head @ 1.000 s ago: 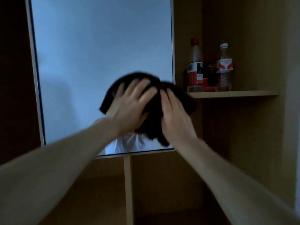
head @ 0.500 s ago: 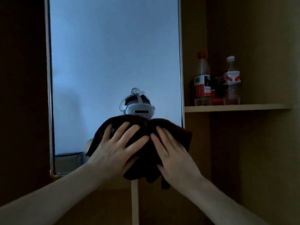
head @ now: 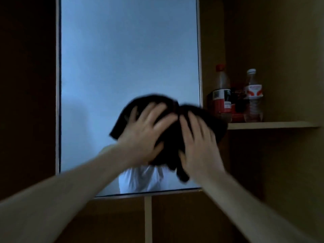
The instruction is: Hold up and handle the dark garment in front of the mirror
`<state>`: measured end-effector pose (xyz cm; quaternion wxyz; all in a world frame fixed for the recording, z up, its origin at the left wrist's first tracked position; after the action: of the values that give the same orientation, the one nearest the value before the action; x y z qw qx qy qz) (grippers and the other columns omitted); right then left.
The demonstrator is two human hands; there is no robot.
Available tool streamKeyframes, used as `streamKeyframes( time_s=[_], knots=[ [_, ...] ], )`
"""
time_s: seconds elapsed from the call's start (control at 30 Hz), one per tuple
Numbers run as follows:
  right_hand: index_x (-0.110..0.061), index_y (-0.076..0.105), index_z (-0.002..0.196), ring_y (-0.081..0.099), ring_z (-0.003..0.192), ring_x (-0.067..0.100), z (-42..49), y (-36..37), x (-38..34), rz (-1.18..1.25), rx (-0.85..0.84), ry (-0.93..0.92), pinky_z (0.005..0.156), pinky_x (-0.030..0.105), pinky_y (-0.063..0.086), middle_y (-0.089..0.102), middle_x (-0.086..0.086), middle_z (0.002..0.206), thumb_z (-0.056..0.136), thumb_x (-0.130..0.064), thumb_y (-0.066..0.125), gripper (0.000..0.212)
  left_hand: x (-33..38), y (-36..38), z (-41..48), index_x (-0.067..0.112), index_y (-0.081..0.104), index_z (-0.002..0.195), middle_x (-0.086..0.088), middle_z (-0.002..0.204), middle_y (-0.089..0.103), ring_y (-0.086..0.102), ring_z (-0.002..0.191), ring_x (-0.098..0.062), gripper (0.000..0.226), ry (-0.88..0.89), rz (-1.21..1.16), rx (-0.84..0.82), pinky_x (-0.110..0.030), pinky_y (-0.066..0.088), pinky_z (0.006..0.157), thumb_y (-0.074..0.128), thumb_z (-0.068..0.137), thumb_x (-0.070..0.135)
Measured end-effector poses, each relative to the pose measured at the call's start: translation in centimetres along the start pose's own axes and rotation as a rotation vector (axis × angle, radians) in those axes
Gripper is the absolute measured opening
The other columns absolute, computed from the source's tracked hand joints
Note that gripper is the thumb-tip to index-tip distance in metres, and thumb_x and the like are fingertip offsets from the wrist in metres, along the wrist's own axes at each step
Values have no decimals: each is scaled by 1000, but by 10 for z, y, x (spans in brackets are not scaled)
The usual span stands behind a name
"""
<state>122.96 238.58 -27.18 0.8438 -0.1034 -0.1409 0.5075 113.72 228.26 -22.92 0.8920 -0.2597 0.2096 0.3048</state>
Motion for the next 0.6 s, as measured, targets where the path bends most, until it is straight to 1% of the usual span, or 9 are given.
streamKeyframes(
  time_s=[0.07,0.13,0.2,0.27,0.33,0.43,0.5,0.57,0.6],
  knots=[
    [-4,32,141,38,129,38,-62,14,-11,-1,-63,15,99,52,39,38,21,144,86,-36,49,66,30,18,-43,27,38,135,-10,139,36,34,128,-35,63,129,9,-30,-64,32,98,41,74,42],
    [-2,33,139,41,125,38,-99,23,-19,1,-153,-11,94,52,45,43,23,140,86,-34,43,63,48,26,-70,28,40,134,-8,138,37,34,128,-33,56,248,11,-41,-58,26,104,40,80,41],
    [-1,35,136,48,120,39,-95,21,-15,3,-187,-29,91,49,49,49,24,135,84,-30,56,63,45,24,-64,28,41,133,-7,136,38,37,127,-32,52,308,6,-33,-57,27,104,38,83,41],
    [1,38,134,53,115,39,-61,12,-4,-50,-135,-19,89,48,49,52,25,132,80,-23,67,65,29,17,-34,28,41,133,-9,136,43,41,127,-34,54,274,33,-19,-61,34,99,40,80,41],
    [2,41,136,52,116,39,-9,-8,6,-105,-51,0,90,47,48,50,24,133,85,-19,60,58,8,3,6,26,39,133,-13,138,47,45,127,-36,58,148,24,-22,-65,35,94,40,77,41],
    [-2,31,144,42,123,37,46,-32,6,-142,-38,18,95,46,41,40,20,143,90,-22,51,61,-12,-17,44,25,36,136,-11,144,40,38,133,-34,63,-21,-16,-61,-65,30,99,33,76,42],
    [-2,29,145,42,121,37,39,-32,0,-139,-49,62,95,46,41,40,20,143,89,-24,49,63,-7,-18,42,24,39,135,-11,143,40,37,133,-33,63,-5,-20,-27,-64,30,101,35,74,40],
    [3,42,137,52,109,39,-5,-19,-9,-124,-130,96,85,47,49,51,24,132,80,-23,55,64,12,-6,12,24,43,130,-11,137,47,42,129,-33,60,97,-19,-11,-62,33,100,41,71,37],
    [6,48,131,57,102,40,-35,-9,-13,-101,-176,96,79,46,52,57,26,124,74,-21,63,64,26,4,-10,25,45,129,-11,135,50,44,128,-33,60,155,-21,-24,-62,34,99,46,71,37]
  ],
)
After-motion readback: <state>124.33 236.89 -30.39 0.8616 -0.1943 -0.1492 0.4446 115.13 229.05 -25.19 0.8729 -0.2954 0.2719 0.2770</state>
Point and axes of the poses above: each hand's wrist, its own z-axis towards the middle knuckle, its own y-axis out of the palm, x = y × z, the point moved 5 cm from there along z, towards the middle knuckle
